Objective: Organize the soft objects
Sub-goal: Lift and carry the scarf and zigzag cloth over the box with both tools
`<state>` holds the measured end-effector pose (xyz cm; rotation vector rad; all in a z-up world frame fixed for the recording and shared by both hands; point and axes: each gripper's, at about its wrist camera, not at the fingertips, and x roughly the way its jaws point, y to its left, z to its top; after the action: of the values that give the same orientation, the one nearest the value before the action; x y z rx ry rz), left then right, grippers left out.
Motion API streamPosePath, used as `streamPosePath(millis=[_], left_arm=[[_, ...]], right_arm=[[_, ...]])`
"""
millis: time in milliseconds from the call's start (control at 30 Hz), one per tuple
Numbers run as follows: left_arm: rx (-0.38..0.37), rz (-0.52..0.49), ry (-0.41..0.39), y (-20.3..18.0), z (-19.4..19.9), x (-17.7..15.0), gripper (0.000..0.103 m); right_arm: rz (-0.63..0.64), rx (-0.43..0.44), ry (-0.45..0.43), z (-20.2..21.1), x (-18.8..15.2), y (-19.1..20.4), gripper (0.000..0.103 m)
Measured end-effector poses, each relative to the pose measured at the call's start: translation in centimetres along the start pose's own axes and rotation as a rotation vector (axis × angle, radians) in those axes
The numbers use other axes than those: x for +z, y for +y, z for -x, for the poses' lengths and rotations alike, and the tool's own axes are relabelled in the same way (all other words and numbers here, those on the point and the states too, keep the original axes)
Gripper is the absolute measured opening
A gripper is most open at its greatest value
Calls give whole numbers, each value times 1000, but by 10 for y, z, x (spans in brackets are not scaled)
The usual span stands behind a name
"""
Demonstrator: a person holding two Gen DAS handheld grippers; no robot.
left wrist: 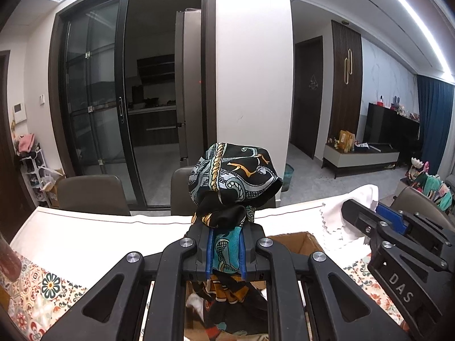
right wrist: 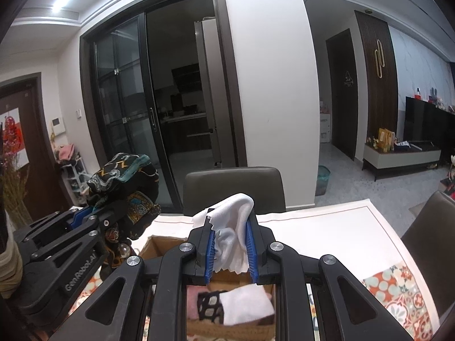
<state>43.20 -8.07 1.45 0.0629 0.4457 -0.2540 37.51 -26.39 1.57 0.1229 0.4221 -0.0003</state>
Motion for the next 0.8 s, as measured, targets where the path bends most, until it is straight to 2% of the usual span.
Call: streamPosePath(millis=[367, 433, 633, 800], left_arm=[[4, -20, 12, -8, -33, 4, 15], [-9, 2, 24, -7, -37, 3, 15], [-42, 56, 135, -2, -51, -25, 15], [-46, 94, 263, 1, -65, -55, 15]], right_arm=[[15, 8, 22, -26, 0, 7, 20], [13, 13, 32, -30, 0, 8, 20], [13, 25, 78, -41, -9, 7, 20], [5, 40, 170, -57, -28, 3, 20]])
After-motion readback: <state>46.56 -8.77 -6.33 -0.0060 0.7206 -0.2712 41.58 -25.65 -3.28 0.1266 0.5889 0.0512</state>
